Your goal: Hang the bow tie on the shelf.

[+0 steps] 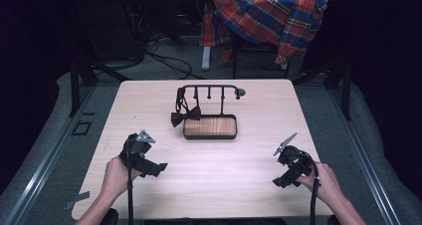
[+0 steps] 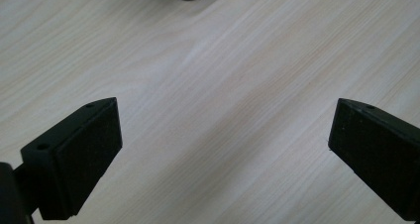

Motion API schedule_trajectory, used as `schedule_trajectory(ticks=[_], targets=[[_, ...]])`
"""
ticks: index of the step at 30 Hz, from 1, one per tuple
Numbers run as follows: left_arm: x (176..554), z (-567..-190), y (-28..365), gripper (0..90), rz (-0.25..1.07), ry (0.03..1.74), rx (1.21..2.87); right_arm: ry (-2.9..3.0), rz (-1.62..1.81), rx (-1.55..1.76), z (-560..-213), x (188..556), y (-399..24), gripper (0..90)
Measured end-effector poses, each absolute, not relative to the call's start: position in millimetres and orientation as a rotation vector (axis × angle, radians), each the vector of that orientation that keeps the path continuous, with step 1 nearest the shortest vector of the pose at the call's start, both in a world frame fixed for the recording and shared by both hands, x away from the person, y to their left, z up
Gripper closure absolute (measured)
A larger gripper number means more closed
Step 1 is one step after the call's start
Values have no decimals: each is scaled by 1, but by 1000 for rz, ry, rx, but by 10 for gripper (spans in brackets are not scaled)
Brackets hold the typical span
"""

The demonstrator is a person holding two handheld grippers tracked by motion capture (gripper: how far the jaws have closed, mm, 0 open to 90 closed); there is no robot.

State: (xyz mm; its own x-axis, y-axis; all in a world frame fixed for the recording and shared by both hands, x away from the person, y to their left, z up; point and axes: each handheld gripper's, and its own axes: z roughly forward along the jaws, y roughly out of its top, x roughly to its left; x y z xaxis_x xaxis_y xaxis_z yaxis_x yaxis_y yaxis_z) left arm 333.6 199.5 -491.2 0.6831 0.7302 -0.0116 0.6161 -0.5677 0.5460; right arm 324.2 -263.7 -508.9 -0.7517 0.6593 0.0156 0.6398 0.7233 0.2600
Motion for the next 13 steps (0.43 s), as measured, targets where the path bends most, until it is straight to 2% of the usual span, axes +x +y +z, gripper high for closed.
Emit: schedule_trajectory(ticks=[6, 13], targets=[[338, -505, 202, 2, 217, 1053, 2388, 2851, 386, 1070, -509, 325, -265, 133], [347, -498, 203, 3, 258, 1091, 2312, 2855, 370, 1067, -510, 324, -264, 135]])
